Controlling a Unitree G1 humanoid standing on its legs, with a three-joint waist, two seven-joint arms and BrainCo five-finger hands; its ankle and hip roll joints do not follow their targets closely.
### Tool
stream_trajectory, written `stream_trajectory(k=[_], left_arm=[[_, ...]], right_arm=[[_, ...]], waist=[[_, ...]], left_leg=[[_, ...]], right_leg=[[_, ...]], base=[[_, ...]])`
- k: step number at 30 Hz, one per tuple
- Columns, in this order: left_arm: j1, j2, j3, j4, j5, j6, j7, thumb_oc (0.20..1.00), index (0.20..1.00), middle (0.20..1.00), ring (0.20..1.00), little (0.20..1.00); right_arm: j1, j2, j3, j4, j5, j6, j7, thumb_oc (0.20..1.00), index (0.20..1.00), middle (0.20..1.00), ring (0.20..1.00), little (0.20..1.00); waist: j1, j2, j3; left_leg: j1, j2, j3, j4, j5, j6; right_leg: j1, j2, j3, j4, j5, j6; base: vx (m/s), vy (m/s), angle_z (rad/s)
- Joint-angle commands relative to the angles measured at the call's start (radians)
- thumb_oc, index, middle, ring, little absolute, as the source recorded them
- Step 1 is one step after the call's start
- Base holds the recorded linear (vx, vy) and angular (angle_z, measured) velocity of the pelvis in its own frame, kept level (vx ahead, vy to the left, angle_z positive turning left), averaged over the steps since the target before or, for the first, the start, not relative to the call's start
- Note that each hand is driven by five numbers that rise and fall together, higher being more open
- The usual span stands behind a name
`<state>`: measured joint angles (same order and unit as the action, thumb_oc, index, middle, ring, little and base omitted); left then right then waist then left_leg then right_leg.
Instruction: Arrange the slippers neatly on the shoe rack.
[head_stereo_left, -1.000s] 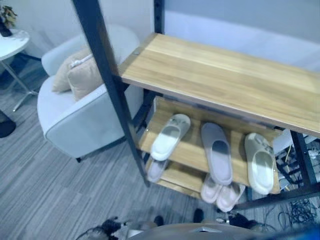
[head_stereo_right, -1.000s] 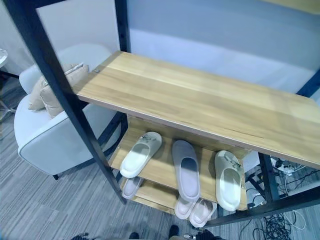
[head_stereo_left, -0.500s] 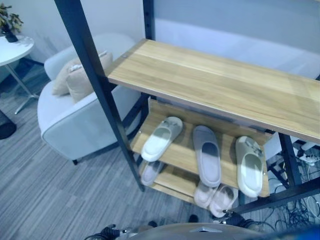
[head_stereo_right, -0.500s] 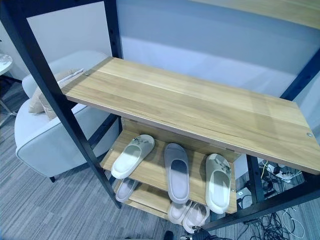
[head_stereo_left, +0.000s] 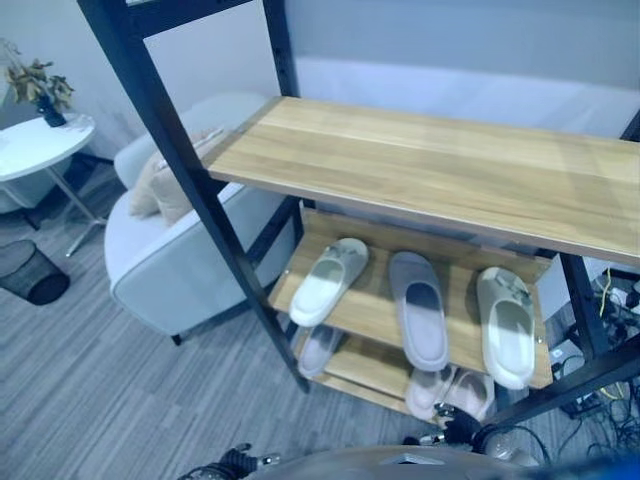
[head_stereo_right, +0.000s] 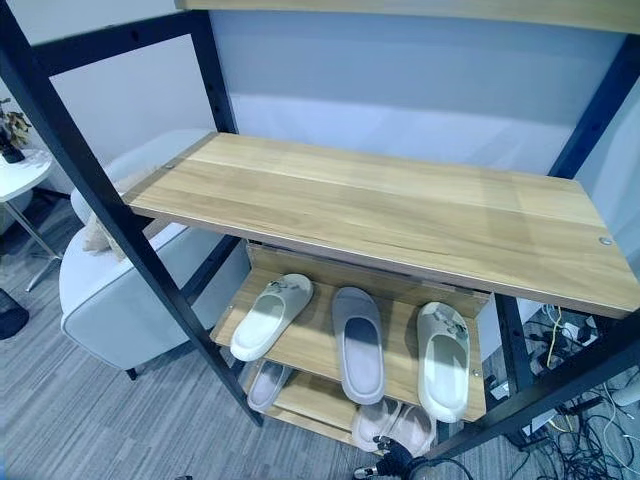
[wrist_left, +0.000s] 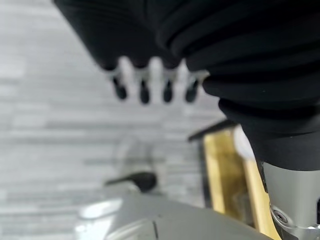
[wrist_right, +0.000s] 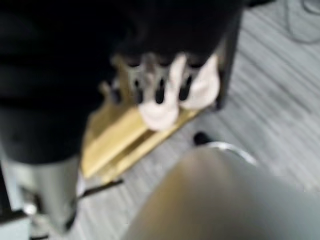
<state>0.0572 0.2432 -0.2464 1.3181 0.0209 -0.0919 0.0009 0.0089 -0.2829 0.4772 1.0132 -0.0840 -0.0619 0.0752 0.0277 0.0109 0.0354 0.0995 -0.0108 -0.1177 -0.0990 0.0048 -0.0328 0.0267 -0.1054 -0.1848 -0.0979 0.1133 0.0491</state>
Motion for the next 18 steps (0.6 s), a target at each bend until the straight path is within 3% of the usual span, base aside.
stream_trajectory(k=[1,18], left_arm=[[-0.056,-0.052,-0.089,-0.009,0.033,-0.013,-0.005,1.0,1.0,1.0,1.0,1.0],[-0.067,-0.058,-0.129,-0.04,0.047,-0.022,0.019,1.0,1.0,1.0,1.0,1.0]], right_arm=[[-0.108,-0.046,0.025,-0.081,-0.016,-0.042,-0.014,1.0,1.0,1.0,1.0,1.0],[-0.195,0.024,0.198,-0.204,-0.051,-0.05,0.037,1.0,1.0,1.0,1.0,1.0]], waist=[[0.001,0.051,0.108],[0.014,0.04,0.12]], left_leg=[[-0.079,0.044,0.053,0.012,0.022,-0.021],[-0.076,0.044,0.063,0.012,0.01,-0.021]], right_leg=[[0.04,-0.004,0.011,0.065,-0.154,0.059],[0.053,-0.003,0.025,0.026,-0.142,0.063]], base=[[0.0,0.0,0.0],[0.0,0.0,0.0]])
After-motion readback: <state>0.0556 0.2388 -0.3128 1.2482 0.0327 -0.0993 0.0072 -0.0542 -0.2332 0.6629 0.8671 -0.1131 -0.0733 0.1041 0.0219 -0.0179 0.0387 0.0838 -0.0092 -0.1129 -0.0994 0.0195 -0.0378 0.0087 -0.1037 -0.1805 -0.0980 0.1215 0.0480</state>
